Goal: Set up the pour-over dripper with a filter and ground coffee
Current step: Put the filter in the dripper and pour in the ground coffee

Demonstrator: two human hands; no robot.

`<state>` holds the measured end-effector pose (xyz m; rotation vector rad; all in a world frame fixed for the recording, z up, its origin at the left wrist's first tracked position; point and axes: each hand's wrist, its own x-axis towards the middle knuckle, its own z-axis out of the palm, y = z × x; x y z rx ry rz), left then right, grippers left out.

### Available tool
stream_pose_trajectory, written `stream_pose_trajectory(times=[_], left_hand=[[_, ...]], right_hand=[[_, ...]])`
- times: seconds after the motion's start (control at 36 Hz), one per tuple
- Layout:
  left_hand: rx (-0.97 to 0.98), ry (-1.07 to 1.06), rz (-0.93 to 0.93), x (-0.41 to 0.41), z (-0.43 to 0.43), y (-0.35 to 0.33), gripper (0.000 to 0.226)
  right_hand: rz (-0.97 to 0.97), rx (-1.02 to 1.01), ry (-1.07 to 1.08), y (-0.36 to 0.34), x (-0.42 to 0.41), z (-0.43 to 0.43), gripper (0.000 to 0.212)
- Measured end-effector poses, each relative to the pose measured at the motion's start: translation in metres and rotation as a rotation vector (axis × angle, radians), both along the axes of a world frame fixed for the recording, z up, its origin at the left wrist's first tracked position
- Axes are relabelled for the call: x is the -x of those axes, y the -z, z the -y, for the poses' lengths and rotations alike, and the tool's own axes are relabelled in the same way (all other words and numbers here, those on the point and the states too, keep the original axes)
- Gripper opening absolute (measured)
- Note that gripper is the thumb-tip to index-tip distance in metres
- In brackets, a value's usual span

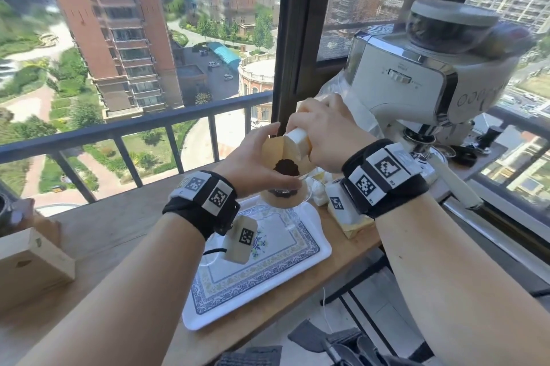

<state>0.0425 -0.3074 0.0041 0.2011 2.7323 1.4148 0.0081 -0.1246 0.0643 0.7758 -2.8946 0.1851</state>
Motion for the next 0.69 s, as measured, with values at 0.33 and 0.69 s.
stream_pose_trajectory(times=[0.33, 0.69], left_hand=[[0.046, -0.022, 0.042, 0.003, 0.008, 0.004, 0.126], [0.060, 0.058, -0.134, -0.007, -0.010, -0.026, 0.130]], right_hand=[[0.031, 0.006, 0.018, 0.002, -0.002, 0.007, 0.038], [0.208, 0.340, 0.104, -0.025, -0.028, -0.029, 0.046]])
